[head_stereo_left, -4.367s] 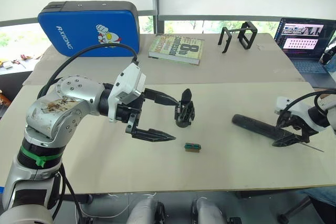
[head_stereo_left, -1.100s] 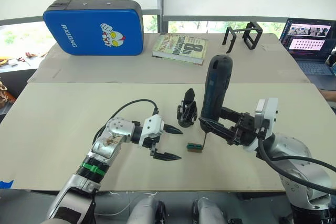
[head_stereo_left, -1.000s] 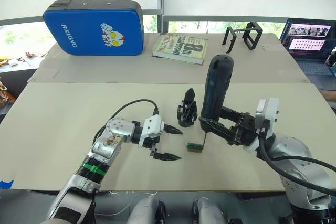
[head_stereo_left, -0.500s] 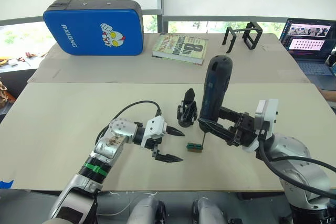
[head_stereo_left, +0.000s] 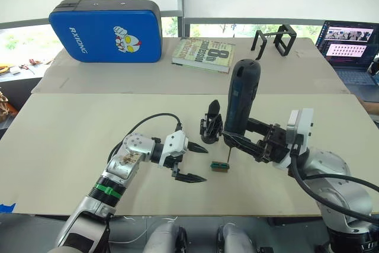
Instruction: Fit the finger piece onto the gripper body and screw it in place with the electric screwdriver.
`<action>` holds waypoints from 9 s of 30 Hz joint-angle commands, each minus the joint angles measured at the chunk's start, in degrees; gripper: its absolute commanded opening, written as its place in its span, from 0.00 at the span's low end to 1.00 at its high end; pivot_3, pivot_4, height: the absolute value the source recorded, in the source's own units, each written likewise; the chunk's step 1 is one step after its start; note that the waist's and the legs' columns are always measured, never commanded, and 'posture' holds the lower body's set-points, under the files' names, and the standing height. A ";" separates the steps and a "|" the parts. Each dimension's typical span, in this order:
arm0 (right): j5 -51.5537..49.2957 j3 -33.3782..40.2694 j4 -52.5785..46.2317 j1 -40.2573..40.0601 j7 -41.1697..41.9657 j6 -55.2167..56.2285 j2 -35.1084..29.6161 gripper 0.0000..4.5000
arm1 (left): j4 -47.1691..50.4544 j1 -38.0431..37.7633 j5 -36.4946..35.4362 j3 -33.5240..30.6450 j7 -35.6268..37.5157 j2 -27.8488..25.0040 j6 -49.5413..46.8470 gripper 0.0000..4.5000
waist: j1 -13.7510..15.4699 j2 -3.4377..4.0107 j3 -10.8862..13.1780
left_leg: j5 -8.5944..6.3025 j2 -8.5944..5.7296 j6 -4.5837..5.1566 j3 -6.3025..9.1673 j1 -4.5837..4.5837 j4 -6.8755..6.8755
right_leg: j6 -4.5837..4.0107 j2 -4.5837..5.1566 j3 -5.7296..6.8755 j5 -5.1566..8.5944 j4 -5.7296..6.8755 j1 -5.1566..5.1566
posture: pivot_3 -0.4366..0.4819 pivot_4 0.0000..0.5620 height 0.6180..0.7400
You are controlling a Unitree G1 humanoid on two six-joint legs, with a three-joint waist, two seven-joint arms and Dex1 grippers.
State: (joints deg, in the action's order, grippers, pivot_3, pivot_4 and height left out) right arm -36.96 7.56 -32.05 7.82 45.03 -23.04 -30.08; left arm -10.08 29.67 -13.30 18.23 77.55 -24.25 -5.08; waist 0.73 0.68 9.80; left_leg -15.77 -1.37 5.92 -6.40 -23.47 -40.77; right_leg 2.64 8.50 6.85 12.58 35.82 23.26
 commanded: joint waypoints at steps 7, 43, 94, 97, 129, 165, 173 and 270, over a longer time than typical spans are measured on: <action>-1.85 0.94 -2.32 1.26 -1.02 0.33 -0.79 0.41 | 0.05 0.76 0.34 -0.10 -0.37 0.04 1.19 1.00 | 0.00 0.00 0.00 | 0.00 0.00 0.00 0.00 0.00 0.00 | 0.00 0.00 0.00 0.00 0.00 0.00 | 0.48 0.27 1.00; -2.28 0.51 -1.58 1.75 -1.55 -0.38 -1.41 0.41 | -1.61 1.88 0.86 -0.34 -0.62 0.96 1.52 1.00 | 0.01 -0.01 0.00 | 0.00 0.00 0.01 0.00 0.00 0.00 | 0.00 0.00 0.00 0.00 0.00 0.00 | 0.48 0.27 1.00; -1.85 0.10 -2.83 1.30 -3.29 -2.14 -0.66 0.41 | -1.41 2.20 1.18 -0.48 -0.57 1.20 1.66 1.00 | 0.01 -0.01 0.01 | -0.02 0.01 0.04 0.00 -0.02 0.00 | 0.00 0.02 0.00 0.00 -0.01 0.01 | 0.48 0.27 1.00; -2.10 0.14 -2.88 1.35 -3.37 -2.36 -0.74 0.41 | -1.54 2.30 1.20 -0.52 -0.64 1.26 1.68 1.00 | 0.00 -0.01 0.01 | -0.02 0.01 0.04 0.00 -0.02 0.00 | 0.00 0.02 0.00 0.00 -0.01 0.00 | 0.48 0.27 1.00; -3.18 -0.37 -2.70 2.34 -3.08 -3.19 -1.43 0.41 | -2.03 2.32 1.37 -0.56 -1.35 1.30 2.29 1.00 | -0.01 -0.01 0.01 | -0.02 0.01 0.04 0.00 -0.02 0.00 | 0.00 0.02 0.01 0.00 -0.01 0.00 | 0.48 0.27 1.00; 1.67 -1.86 -4.11 1.39 -3.77 -0.46 -0.79 0.41 | -2.11 2.69 1.06 -0.47 -1.27 1.75 1.98 1.00 | 0.01 -0.01 0.01 | -0.02 0.01 0.04 0.00 -0.02 -0.01 | 0.00 0.02 0.01 0.00 -0.01 0.00 | 0.48 0.27 1.00; 1.89 -2.08 -5.10 2.59 -4.97 -1.27 -1.44 0.41 | -1.87 2.57 0.97 -0.31 -1.06 2.02 1.79 1.00 | 0.00 -0.01 0.01 | -0.02 0.01 0.04 0.00 -0.02 -0.01 | 0.00 0.02 0.01 0.00 -0.01 0.00 | 0.48 0.27 1.00; 2.69 -11.53 28.67 50.26 12.48 -11.87 1.94 0.41 | -10.85 8.15 1.43 -7.63 -7.13 -0.51 2.48 1.00 | -1.35 -0.13 0.06 | -0.05 -0.07 0.09 -0.10 -0.33 -0.04 | 0.14 -0.07 0.17 -0.09 0.10 0.15 | 0.48 0.27 1.00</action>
State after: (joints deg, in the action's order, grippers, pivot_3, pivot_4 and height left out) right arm -33.86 -6.44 -1.61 55.94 57.31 -36.82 -28.45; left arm -21.34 36.44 -11.56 10.69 70.00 -24.94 -3.74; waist -0.62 0.55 9.86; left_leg -15.82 -1.44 6.02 -6.50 -23.80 -40.81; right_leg 2.79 8.43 7.03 12.49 35.92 23.41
